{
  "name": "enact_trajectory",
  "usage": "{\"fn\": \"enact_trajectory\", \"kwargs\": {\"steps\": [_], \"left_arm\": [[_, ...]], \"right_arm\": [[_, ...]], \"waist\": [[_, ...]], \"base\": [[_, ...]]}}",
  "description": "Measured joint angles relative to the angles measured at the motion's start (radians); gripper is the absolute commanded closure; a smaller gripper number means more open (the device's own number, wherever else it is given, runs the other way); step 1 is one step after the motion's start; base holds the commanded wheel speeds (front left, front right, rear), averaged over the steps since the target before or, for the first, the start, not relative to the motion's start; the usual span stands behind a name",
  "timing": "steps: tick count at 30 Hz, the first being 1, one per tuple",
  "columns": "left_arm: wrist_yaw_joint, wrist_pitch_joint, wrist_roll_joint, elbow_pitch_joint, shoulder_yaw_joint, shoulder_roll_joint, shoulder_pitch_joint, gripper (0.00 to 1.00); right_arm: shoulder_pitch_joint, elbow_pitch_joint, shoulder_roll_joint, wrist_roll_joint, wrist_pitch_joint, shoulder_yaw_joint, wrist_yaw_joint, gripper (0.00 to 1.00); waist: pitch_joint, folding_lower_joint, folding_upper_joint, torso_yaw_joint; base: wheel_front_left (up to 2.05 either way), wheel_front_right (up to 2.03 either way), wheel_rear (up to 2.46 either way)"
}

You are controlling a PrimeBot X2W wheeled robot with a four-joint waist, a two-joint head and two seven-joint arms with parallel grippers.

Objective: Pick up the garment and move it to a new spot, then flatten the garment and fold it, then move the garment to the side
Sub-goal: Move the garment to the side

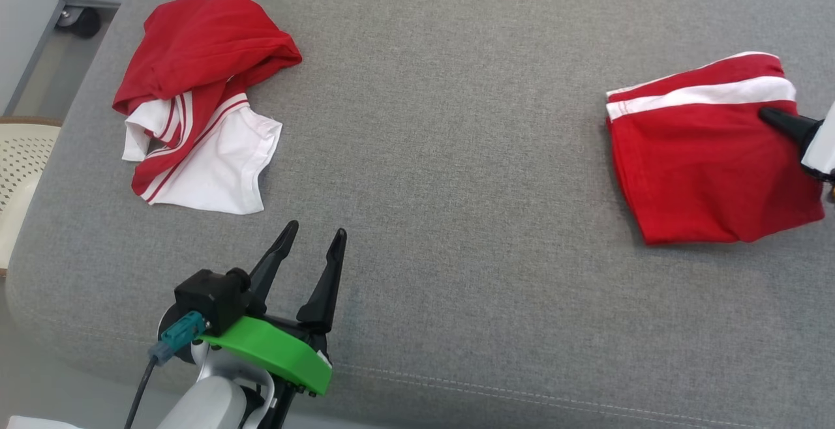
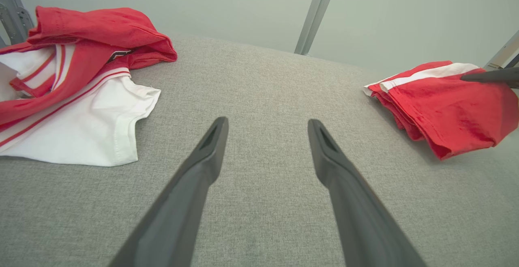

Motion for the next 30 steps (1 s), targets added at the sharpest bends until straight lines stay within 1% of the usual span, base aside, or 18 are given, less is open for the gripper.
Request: {"fn": "enact_trajectory", "kwargs": {"steps": [6, 12, 18, 22, 25, 30], "left_arm": [[0.000, -0.002, 0.001, -0.012, 0.002, 0.009, 0.000, 0.00], [0.000, 0.008, 0.004, -0.034, 0.013, 0.038, -0.001, 0.00], [0.000, 0.015, 0.008, -0.053, 0.029, 0.053, -0.011, 0.00], [0.000, 0.025, 0.010, -0.059, 0.031, 0.068, -0.026, 0.00], [0.000, 0.032, 0.012, -0.065, 0.030, 0.068, -0.040, 0.00], [-0.010, 0.043, 0.016, -0.068, 0.019, 0.067, -0.058, 0.00]], "right_arm": [[0.000, 0.039, -0.060, -0.013, 0.004, -0.017, -0.042, 1.00], [0.000, 0.070, -0.129, -0.068, 0.008, -0.010, -0.090, 1.00], [-0.003, 0.091, -0.185, -0.146, 0.003, 0.010, -0.136, 1.00], [-0.023, 0.093, -0.204, -0.200, -0.002, 0.038, -0.149, 1.00], [-0.033, 0.096, -0.215, -0.235, -0.021, 0.048, -0.151, 1.00], [-0.071, 0.098, -0.262, -0.309, -0.072, 0.060, -0.159, 1.00]], "waist": [[0.033, 0.0000, 0.0000, -0.009], [0.078, 0.0000, 0.0000, -0.020], [0.127, 0.0000, 0.0000, -0.041], [0.153, 0.0000, 0.0000, -0.063], [0.169, 0.0000, 0.0000, -0.080], [0.187, 0.0000, 0.0000, -0.098]], "base": [[0.00, 0.00, 0.00], [0.00, 0.00, 0.00], [0.00, 0.00, 0.00], [0.00, 0.00, 0.00], [0.00, 0.00, 0.00], [0.00, 0.00, 0.00]]}}
